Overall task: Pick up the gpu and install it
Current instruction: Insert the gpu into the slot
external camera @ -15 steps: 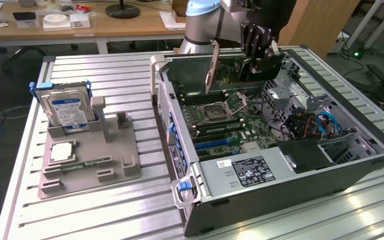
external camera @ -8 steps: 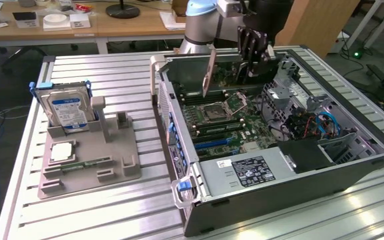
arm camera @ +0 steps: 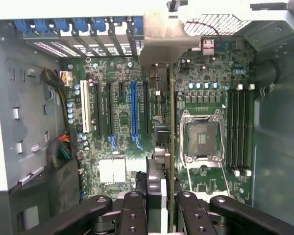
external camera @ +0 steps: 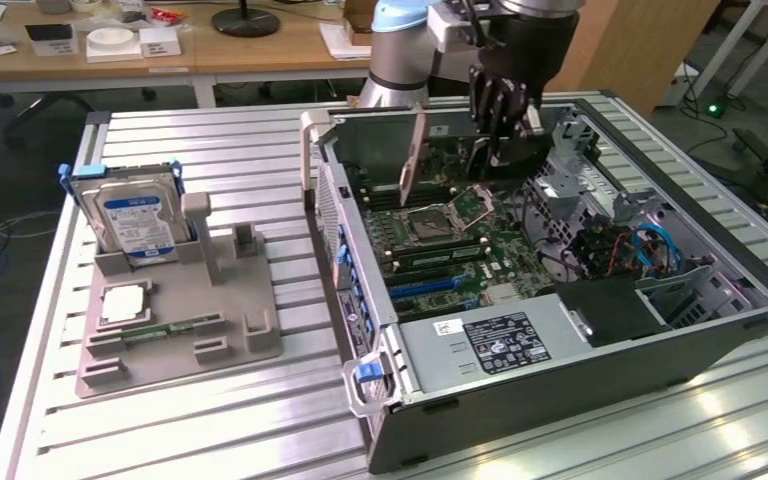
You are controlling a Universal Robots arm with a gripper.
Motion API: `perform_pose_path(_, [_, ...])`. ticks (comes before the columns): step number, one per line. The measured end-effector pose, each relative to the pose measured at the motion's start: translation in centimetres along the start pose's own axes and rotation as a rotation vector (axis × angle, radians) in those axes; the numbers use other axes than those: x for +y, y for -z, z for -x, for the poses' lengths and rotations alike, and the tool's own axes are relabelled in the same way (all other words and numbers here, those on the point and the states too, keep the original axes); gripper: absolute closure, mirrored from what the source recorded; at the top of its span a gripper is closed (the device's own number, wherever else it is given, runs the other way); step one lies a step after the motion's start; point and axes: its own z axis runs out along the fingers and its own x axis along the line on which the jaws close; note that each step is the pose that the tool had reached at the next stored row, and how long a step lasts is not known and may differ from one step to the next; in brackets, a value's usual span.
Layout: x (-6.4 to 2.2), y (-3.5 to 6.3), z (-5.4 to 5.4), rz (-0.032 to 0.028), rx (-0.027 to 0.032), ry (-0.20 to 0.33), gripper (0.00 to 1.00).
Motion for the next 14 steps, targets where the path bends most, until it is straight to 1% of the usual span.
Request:
perform_pose_path(4, [0.42, -0.67, 0.0, 0.0012, 0.0001, 0.0, 0.72])
perform_pose_path(8, [0.44, -1.19, -0.7, 0.0012, -0.0002, 0.003, 0.72])
perform_pose_path(10, [0.73, -1.54, -0.8, 0.0013, -0.0002, 0.005, 0.72])
perform_pose_path(11, [0.85, -1.69, -0.8, 0.0009, -0.0005, 0.006, 0.72])
perform_pose_path(14, [1.13, -2.12, -0.8, -0.0033, -0.0008, 0.009, 0.72])
